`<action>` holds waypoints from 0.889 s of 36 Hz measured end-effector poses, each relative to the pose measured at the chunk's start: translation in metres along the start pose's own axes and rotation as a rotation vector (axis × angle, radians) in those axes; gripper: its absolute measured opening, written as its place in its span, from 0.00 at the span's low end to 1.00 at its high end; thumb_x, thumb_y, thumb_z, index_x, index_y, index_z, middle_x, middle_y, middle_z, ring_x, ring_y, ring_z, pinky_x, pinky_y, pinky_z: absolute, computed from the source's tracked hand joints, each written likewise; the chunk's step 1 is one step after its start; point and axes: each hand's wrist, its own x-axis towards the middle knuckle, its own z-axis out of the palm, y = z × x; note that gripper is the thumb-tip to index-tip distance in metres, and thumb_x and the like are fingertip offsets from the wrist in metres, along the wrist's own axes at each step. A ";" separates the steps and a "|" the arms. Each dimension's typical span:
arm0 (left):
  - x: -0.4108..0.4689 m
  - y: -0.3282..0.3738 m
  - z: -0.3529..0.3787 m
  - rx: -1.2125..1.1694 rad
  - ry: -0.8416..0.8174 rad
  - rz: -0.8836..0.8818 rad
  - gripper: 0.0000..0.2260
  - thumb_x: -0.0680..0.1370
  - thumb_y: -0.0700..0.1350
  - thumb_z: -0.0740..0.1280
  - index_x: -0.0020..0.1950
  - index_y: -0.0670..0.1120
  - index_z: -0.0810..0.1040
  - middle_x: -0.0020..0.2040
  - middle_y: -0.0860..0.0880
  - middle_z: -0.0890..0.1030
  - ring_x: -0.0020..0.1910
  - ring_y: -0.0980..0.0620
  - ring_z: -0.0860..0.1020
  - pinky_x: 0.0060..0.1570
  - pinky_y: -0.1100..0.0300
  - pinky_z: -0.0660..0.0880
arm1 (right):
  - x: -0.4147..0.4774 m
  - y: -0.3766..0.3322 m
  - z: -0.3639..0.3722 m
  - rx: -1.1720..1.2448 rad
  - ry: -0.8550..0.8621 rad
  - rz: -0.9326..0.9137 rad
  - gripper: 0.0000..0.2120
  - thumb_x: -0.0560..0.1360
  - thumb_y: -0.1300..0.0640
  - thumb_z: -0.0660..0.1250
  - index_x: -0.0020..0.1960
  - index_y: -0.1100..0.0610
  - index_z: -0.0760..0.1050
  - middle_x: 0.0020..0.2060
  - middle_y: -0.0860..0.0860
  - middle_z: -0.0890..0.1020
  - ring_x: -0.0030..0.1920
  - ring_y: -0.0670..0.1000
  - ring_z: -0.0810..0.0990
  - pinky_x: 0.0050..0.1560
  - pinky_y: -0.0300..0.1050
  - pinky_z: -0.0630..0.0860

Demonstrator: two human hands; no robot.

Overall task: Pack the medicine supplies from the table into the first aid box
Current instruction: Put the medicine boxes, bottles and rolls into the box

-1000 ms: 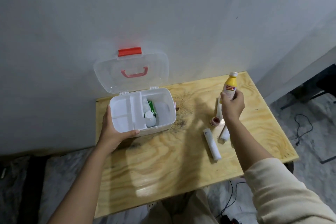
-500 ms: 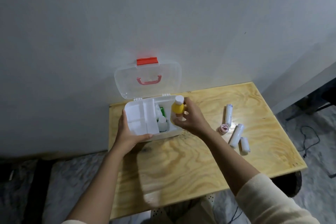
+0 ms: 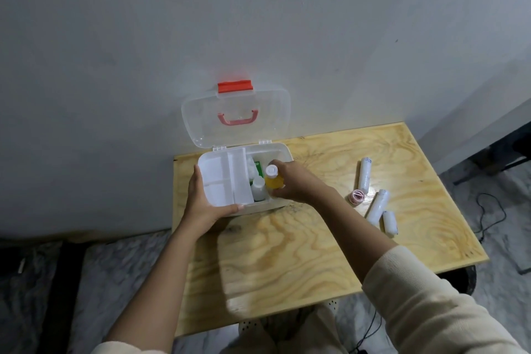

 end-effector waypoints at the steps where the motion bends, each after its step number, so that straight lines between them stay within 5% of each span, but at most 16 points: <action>1: 0.000 0.001 0.000 0.000 0.002 0.004 0.51 0.53 0.52 0.83 0.70 0.55 0.59 0.66 0.52 0.68 0.64 0.51 0.69 0.56 0.57 0.72 | 0.001 0.000 -0.001 0.005 -0.021 0.003 0.21 0.67 0.59 0.71 0.58 0.57 0.70 0.52 0.57 0.80 0.50 0.58 0.78 0.49 0.53 0.78; 6: 0.000 -0.001 0.000 -0.003 -0.005 0.011 0.50 0.54 0.50 0.83 0.70 0.55 0.59 0.66 0.51 0.68 0.64 0.51 0.69 0.55 0.57 0.72 | 0.002 -0.003 -0.005 0.007 -0.078 0.038 0.22 0.69 0.57 0.70 0.61 0.58 0.69 0.57 0.58 0.79 0.55 0.58 0.76 0.55 0.55 0.75; 14: 0.002 -0.003 -0.002 0.007 -0.017 -0.010 0.52 0.52 0.54 0.83 0.70 0.57 0.58 0.67 0.52 0.67 0.65 0.49 0.68 0.60 0.49 0.73 | -0.008 -0.006 -0.001 0.015 0.016 0.076 0.14 0.73 0.59 0.66 0.58 0.59 0.74 0.53 0.59 0.80 0.49 0.57 0.78 0.49 0.50 0.79; 22: 0.000 0.002 -0.001 -0.018 -0.014 0.000 0.52 0.50 0.56 0.81 0.69 0.55 0.60 0.65 0.51 0.69 0.64 0.50 0.69 0.56 0.53 0.73 | -0.018 -0.007 0.004 -0.002 0.222 0.051 0.13 0.70 0.57 0.70 0.53 0.59 0.76 0.46 0.57 0.82 0.44 0.57 0.79 0.39 0.46 0.76; 32: 0.002 0.000 -0.003 0.006 -0.033 -0.016 0.51 0.51 0.57 0.82 0.68 0.57 0.60 0.66 0.51 0.69 0.64 0.49 0.70 0.59 0.48 0.74 | -0.026 -0.016 0.018 0.119 0.306 0.087 0.16 0.77 0.52 0.62 0.59 0.61 0.73 0.54 0.58 0.80 0.51 0.56 0.77 0.49 0.48 0.74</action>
